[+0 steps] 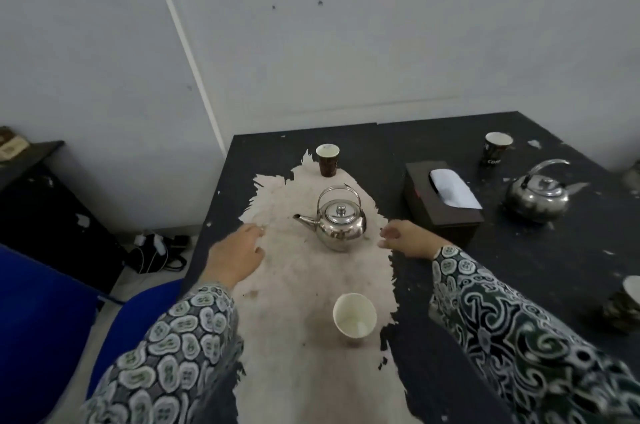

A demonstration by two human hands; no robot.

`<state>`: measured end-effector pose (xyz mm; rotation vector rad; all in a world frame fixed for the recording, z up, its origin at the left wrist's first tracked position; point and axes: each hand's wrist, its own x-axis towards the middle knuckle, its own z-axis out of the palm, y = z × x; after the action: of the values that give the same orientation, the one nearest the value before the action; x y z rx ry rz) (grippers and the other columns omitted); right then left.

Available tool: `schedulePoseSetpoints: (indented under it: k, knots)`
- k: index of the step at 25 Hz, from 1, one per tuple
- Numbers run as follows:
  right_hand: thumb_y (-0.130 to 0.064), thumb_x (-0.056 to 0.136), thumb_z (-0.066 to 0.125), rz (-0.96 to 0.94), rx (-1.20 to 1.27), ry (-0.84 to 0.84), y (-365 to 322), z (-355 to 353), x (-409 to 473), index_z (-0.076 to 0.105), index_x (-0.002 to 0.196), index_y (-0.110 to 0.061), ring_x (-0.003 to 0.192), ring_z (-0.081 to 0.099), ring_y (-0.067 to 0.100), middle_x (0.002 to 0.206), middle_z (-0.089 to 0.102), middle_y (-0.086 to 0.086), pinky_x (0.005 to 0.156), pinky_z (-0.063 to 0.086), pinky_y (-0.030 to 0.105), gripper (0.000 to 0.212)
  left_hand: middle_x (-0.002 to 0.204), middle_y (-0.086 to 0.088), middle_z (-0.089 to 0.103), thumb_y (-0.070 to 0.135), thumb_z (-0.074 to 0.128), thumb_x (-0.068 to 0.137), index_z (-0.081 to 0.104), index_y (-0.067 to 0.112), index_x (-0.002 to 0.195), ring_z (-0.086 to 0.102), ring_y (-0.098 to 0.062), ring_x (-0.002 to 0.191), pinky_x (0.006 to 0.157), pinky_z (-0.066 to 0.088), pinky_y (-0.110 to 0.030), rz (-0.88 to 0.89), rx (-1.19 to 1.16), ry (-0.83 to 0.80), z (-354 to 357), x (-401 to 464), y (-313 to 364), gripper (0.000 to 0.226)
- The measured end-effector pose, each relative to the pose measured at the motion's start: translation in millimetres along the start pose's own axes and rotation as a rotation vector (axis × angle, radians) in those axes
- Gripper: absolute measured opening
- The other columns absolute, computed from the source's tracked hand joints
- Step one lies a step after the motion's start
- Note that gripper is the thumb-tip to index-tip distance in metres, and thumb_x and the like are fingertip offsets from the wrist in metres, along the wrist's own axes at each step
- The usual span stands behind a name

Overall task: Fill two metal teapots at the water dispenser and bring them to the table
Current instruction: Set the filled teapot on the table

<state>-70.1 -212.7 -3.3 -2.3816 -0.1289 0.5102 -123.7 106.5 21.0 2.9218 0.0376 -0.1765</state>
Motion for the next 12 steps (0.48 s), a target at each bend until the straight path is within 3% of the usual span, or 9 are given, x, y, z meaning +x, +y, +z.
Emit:
schedulePoseSetpoints:
  k: [4, 8, 12]
  knots:
    - [-0.022, 0.086, 0.063, -0.094, -0.011, 0.023, -27.9, -37.3, -56.9, 0.058, 0.111, -0.009, 0.094, 0.057, 0.021, 0.114, 0.061, 0.012, 0.062, 0.048, 0.026, 0.029, 0.134, 0.001, 0.051, 0.020, 0.046, 0.090, 0.057, 0.018, 0.118, 0.055, -0.023, 0.115, 0.093, 0.046, -0.038, 0.048, -0.035, 0.194, -45.7, -43.2, 17.7, 0.030]
    - [-0.021, 0.088, 0.059, -0.105, -0.007, 0.051, -32.4, -51.4, -103.4, 0.058, 0.110, -0.014, 0.100, 0.056, 0.025, 0.116, 0.059, 0.012, 0.073, 0.051, 0.036, 0.022, 0.124, 0.001, 0.057, 0.019, 0.045, 0.090, 0.060, 0.019, 0.111, 0.058, -0.022, 0.103, 0.088, 0.047, -0.039, 0.137, -0.118, 0.295, -65.0, -79.9, 50.2, 0.026]
    - [-0.018, 0.089, 0.058, -0.194, -0.030, 0.078, -21.8, -40.4, -144.3, 0.061, 0.104, -0.016, 0.091, 0.054, 0.015, 0.111, 0.062, 0.008, 0.072, 0.046, 0.026, 0.015, 0.119, 0.003, 0.059, 0.019, 0.044, 0.092, 0.062, 0.020, 0.107, 0.058, -0.020, 0.101, 0.083, 0.045, -0.035, 0.216, -0.103, 0.339, -57.7, -112.7, 80.9, 0.024]
